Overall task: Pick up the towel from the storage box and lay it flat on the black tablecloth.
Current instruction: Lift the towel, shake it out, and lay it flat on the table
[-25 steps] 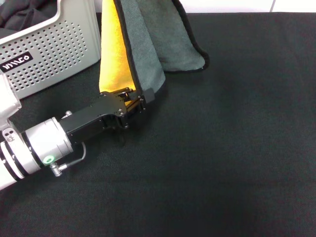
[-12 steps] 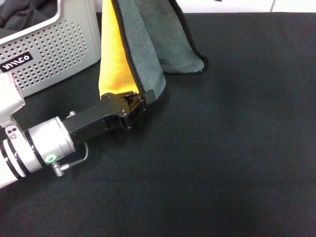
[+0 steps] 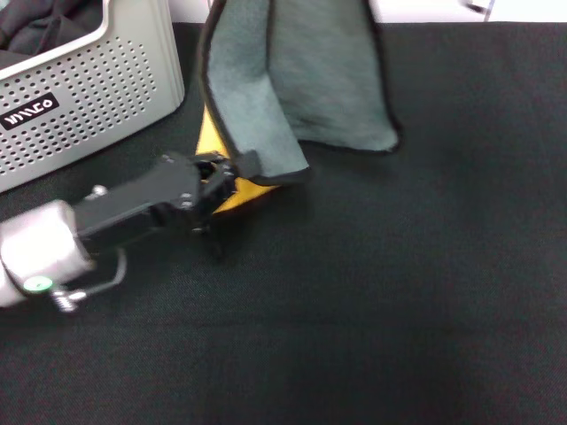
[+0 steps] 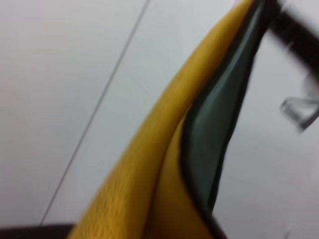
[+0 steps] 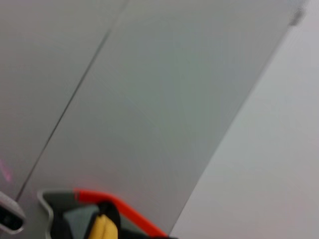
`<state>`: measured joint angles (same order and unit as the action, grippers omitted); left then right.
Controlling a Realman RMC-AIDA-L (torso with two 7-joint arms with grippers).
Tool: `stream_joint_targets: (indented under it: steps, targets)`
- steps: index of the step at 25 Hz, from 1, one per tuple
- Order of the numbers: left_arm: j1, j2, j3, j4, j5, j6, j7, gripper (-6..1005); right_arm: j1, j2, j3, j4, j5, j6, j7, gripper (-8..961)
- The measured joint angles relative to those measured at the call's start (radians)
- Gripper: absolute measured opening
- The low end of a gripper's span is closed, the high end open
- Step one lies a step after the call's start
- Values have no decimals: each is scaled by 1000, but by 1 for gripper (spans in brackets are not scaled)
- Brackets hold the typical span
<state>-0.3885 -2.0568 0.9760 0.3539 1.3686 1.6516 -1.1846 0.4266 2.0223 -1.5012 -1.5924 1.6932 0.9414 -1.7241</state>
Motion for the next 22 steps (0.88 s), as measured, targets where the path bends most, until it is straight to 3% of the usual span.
stream_joint_targets:
  steps: [4,11,13,14,18,22]
  targets:
    - [44,51,-3,121,-4,160,-67,17,-96,-2,82,-9,116,123,2,26]
    - [73,151,-3,305,-17,364,-177,18,-202,-4,205,19,225,396,60,27]
    - [78,176,4,358,-20,383,-225,18,-215,-5,219,37,258,435,64,27]
    - [81,183,6,386,-24,383,-253,18,-240,-7,268,99,347,537,71,28]
    - [88,209,8,493,-35,385,-349,18,-247,-8,321,195,438,654,89,28]
    - [88,251,38,531,-58,388,-393,19,-247,-11,335,314,472,760,124,28]
